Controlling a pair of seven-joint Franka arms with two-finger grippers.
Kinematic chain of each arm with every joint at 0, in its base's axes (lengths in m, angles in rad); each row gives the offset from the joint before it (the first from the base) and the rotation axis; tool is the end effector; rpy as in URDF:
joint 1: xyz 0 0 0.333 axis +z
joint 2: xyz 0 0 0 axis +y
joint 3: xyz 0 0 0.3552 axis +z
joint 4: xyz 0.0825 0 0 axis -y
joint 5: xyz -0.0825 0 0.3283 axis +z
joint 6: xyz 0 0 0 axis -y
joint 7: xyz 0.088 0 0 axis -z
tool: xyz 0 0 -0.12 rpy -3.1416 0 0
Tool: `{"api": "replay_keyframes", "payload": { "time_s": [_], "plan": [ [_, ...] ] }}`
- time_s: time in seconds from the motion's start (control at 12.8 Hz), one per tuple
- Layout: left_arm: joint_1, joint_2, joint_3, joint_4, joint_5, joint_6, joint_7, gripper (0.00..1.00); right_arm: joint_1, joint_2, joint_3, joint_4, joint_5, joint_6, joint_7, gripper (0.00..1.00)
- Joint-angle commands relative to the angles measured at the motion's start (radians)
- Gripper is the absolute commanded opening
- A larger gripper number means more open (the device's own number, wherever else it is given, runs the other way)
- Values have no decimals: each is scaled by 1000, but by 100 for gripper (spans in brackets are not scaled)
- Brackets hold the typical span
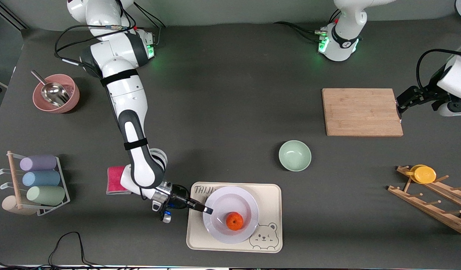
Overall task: Place orange and plate with both arms
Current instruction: 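Lower the plate onto the tray and open the right gripper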
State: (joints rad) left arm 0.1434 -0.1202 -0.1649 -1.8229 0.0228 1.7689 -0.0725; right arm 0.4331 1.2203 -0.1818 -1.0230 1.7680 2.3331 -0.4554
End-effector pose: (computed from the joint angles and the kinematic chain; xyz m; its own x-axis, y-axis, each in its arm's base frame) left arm 0.4717 -0.0129 0.6195 0.9967 0.0464 0.0673 0.0490 -0.9981 -0.0375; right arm 0.7374 0.2805 0.1527 0.9117 -0.4092 -0.0383 -0.2085 -0.3801 -0.9012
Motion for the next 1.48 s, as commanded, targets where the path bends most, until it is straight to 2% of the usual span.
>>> {"api": "replay_keyframes", "payload": {
  "time_s": [0.0,0.08,0.16,0.23,0.7,1.01,1.17,1.4],
  "plan": [
    [8,8,-4,19,-9,-3,8,100,-16,22,15,41,-7,5,-14,27],
    [8,10,-4,19,-9,-3,8,100,-17,21,16,41,-7,3,-11,31],
    [8,10,-4,19,-9,-3,10,100,-17,16,16,41,-7,3,-5,56],
    [8,10,-4,19,-9,-3,10,100,-17,9,16,37,-5,3,-3,99],
    [7,10,-4,19,-9,0,10,100,-34,-30,4,34,-30,3,-3,100],
    [7,10,-5,19,-9,0,10,100,-53,-117,2,-38,-172,-1,15,100],
    [7,10,-5,19,-9,0,10,100,-53,-168,2,-95,-299,-3,24,100],
    [7,10,-5,19,-9,0,10,100,-45,-292,-13,-259,-600,-3,81,100]
  ]
}}
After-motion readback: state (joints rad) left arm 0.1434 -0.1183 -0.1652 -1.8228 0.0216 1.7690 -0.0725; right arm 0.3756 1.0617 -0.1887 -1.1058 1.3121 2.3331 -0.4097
